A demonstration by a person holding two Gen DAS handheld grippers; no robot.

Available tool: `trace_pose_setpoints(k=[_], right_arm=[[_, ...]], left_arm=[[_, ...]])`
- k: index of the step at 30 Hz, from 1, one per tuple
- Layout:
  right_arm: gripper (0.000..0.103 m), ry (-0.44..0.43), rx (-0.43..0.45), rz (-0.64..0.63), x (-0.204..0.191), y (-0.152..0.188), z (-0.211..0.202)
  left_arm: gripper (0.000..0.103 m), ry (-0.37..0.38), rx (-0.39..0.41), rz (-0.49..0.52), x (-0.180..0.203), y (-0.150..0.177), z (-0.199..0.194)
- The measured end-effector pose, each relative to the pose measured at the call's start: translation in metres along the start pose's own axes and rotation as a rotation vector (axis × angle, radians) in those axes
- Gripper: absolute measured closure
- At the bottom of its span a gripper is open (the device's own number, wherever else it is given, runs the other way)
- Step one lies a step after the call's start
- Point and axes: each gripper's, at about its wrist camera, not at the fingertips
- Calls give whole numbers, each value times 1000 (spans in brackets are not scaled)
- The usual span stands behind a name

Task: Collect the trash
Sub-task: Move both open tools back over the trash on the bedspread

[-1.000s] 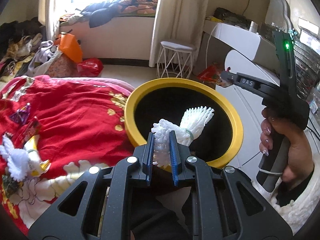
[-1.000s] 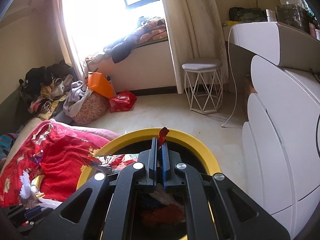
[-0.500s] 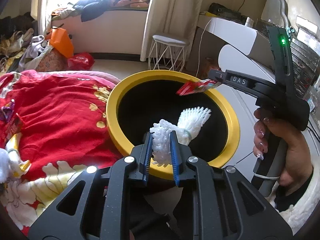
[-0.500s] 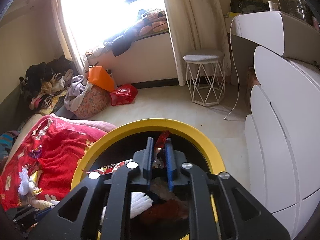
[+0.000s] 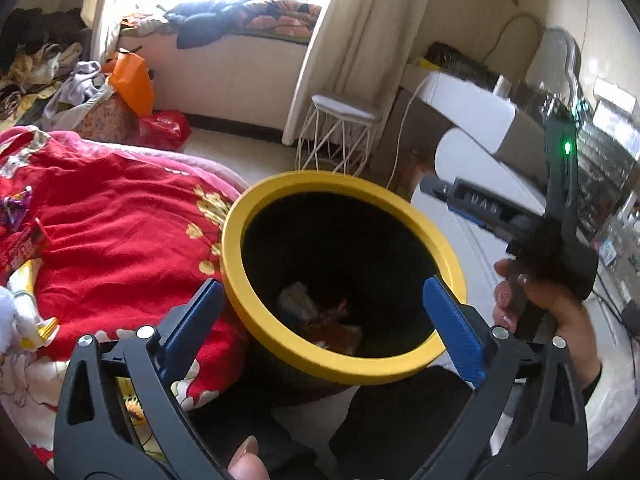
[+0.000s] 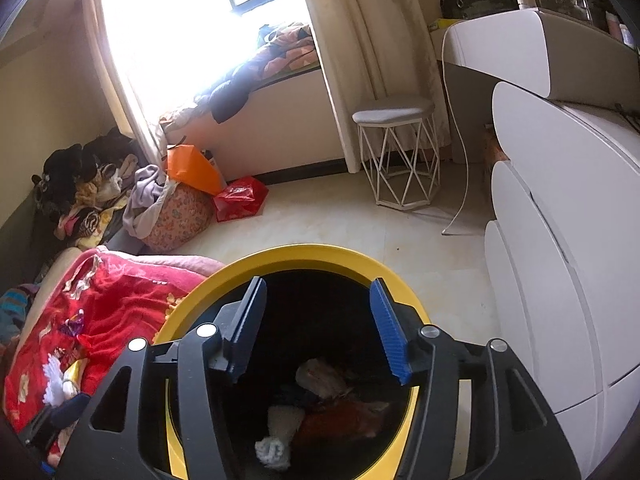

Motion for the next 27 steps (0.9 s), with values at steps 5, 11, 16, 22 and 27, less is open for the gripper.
trace_pose_setpoints(k=[5,11,16,22,27], right_arm=[[43,-8,13,-12,-5,-1,-4],[41,-23,30,-38,-14,-4,-12],[38,-42,46,-62,-27,-7,-19],[37,-77,56,-98,-45,-8,-28],[36,-117,65,-134,-67,-6,-38]], left_arm=[[11,-26,20,-12,-3,-5,-7],[11,-61,50,-12,-10,-12,-22],[11,-141,63,27,-14,-17,-34],[11,-185,91,18,-26,-23,-52],[11,-232,123,24,-35,-28,-69]])
Point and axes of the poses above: each gripper's, at about its wrist camera, not at the fingertips, and z roughly the way its jaws point, x to its right, y to its underside, and after that the axes turned 14 degrees about x, right-handed
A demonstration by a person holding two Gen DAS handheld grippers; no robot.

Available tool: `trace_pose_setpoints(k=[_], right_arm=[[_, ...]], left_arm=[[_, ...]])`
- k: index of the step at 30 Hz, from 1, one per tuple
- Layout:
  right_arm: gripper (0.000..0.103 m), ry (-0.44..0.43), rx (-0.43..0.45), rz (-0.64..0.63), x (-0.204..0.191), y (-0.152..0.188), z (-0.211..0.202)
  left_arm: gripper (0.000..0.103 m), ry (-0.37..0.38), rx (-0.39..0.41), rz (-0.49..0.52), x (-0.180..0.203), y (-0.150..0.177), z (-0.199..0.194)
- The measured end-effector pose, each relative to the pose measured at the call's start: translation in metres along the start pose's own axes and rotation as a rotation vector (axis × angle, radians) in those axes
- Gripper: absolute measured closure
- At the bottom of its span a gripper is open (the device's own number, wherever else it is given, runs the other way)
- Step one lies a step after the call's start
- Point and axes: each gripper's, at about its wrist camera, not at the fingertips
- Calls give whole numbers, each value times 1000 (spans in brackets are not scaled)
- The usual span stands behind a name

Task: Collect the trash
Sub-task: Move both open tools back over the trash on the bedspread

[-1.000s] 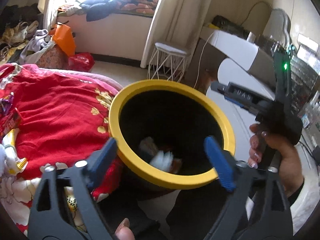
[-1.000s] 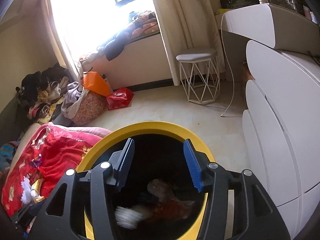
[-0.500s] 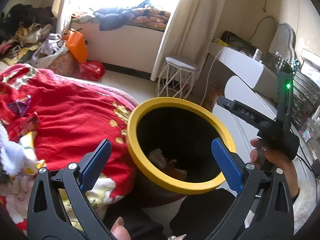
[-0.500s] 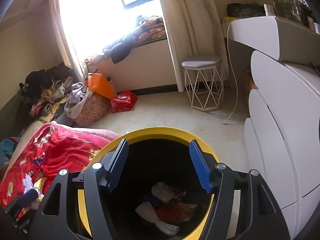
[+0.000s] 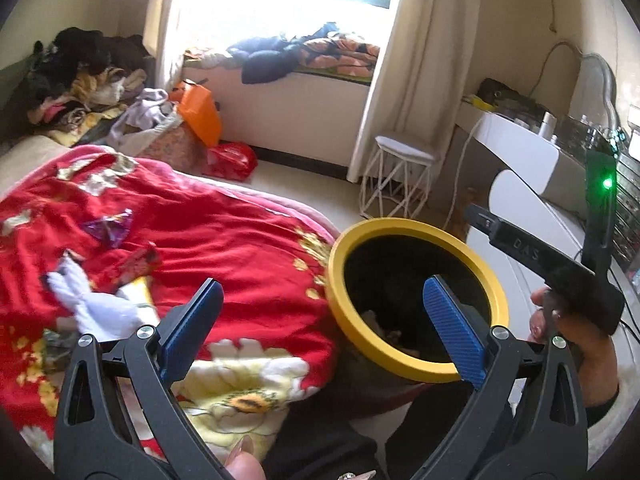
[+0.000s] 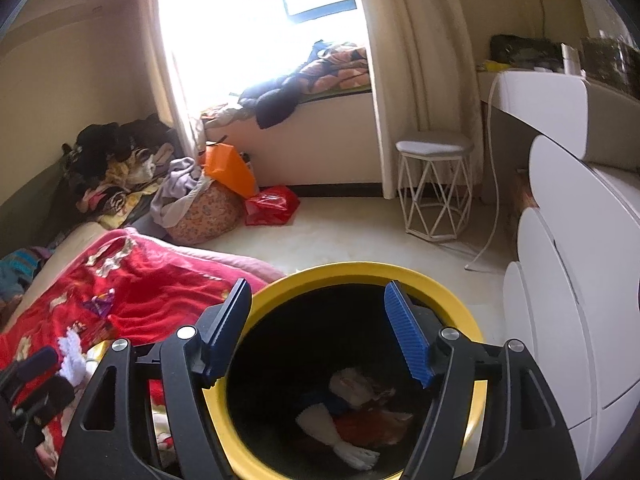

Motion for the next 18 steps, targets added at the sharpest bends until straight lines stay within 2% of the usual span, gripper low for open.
trace_pose_setpoints(k=[18], right_arm=[[29,-138,35,-95,-78,-4,-29]], left_arm=[[11,-108,98,-46,-53,-32,-41]])
Point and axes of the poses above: each gripper's, at about its wrist camera, not at the fingertips, and z roughly the way its jaws point, x to its right, y to its underside, and after that the axes turned 14 degrees about x, right-handed
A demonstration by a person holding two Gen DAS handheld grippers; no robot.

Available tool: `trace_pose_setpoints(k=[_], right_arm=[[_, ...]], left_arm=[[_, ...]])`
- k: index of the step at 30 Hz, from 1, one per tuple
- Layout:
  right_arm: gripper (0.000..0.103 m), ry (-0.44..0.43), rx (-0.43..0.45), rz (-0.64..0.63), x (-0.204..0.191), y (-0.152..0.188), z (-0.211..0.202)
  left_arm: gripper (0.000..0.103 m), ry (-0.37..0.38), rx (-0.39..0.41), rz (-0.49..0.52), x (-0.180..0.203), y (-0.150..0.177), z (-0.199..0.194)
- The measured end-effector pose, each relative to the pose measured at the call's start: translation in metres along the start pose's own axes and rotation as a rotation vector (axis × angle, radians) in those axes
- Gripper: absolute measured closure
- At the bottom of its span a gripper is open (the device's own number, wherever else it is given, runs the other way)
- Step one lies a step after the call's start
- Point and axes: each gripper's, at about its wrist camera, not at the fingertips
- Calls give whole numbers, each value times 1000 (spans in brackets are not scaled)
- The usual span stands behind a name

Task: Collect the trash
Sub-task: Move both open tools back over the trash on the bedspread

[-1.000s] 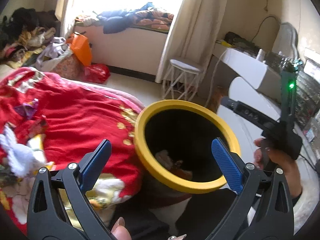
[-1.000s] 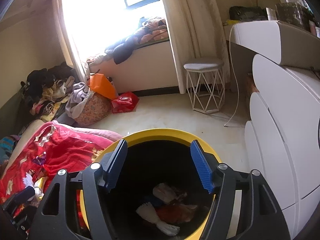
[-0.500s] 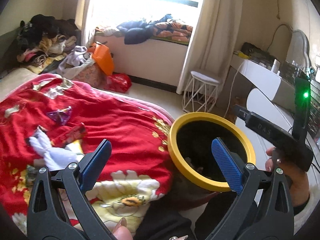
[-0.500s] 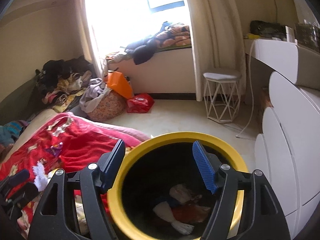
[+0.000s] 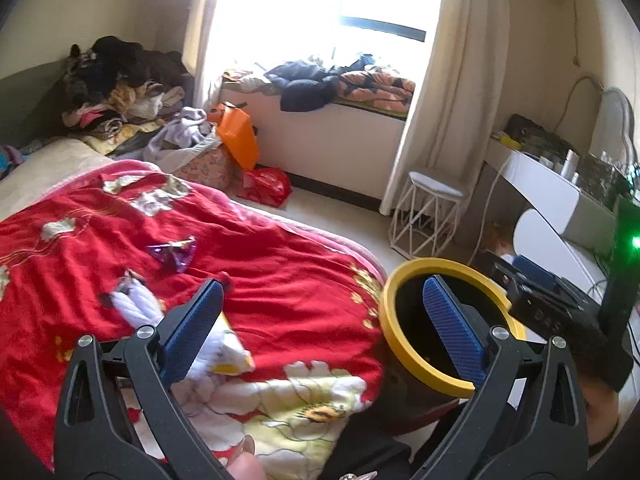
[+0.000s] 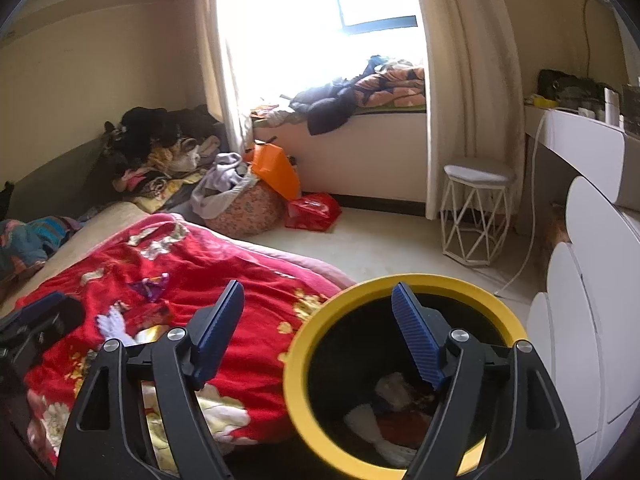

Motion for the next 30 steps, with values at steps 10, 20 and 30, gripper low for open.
trace_pose_setpoints(k=[10,20,30], right_arm=[[27,-87,6,-55,-41,-1,-8],[26,-160,-1,-111,-78,4,-10],[26,-235,-18,-168,-115,12,-12]], left_arm=[[11,-85,18,-53,-44,-11,-11],[11,-137,33,-72,-76,-14,-18],[11,-190,40,-81,-106,-12,-27]])
Point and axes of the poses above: each gripper's, at about its wrist camera, not at the fingertips, and z roughly the way its jaws point, x to its right, y to its underside, and after that the axes turned 14 degrees about x, right-handed
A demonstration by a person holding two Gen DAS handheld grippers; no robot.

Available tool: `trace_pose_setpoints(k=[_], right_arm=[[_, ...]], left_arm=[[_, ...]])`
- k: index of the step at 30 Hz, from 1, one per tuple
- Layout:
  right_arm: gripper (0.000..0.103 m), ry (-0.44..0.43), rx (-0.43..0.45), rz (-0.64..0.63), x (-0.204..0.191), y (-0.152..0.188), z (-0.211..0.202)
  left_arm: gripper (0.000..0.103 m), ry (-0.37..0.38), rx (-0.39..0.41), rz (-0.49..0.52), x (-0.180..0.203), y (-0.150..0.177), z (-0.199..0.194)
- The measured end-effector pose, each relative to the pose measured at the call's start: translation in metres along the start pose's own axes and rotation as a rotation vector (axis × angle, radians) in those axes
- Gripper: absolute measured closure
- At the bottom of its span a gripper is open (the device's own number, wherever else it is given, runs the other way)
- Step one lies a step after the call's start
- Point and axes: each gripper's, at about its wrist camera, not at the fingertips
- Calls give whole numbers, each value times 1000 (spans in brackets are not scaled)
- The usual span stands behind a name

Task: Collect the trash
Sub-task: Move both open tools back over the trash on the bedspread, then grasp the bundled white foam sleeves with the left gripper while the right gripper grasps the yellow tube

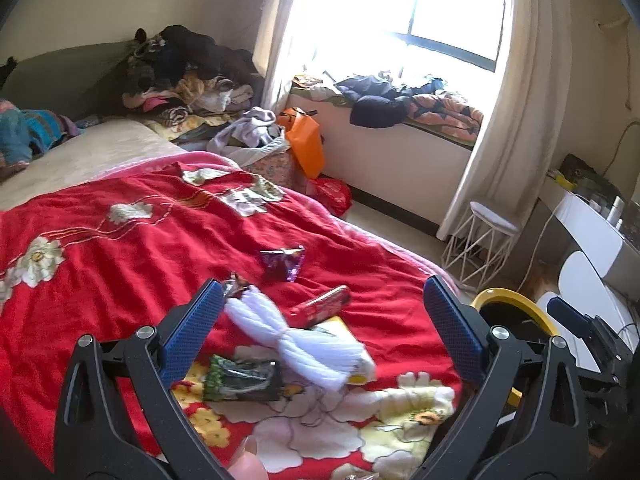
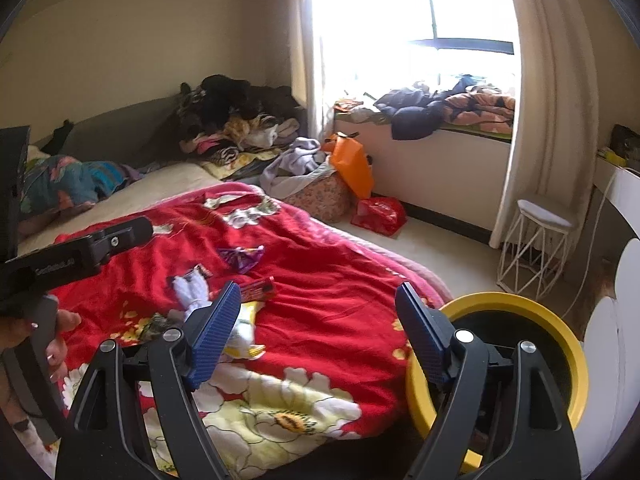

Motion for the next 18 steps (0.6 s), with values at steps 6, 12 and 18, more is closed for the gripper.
trace_pose_setpoints(k=[6,12,18], right_arm=[[26,-50,-22,-16,-18,5,9],[26,-94,-47,-33,-35,14,21],[26,-109,-102,-44,-42,31,40]], left_arm=[[11,-32,0,-25,-20,-1,-1],[11,-69,-28,-50,-43,5,1],[11,-67,-58,-84,-61,13,2]])
Point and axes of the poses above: each gripper's, at about its wrist camera, not at the fingertips, and z roughly the way its jaws point, x to its right, y to its underside, and after that the axes turned 14 degrees about x, right-handed
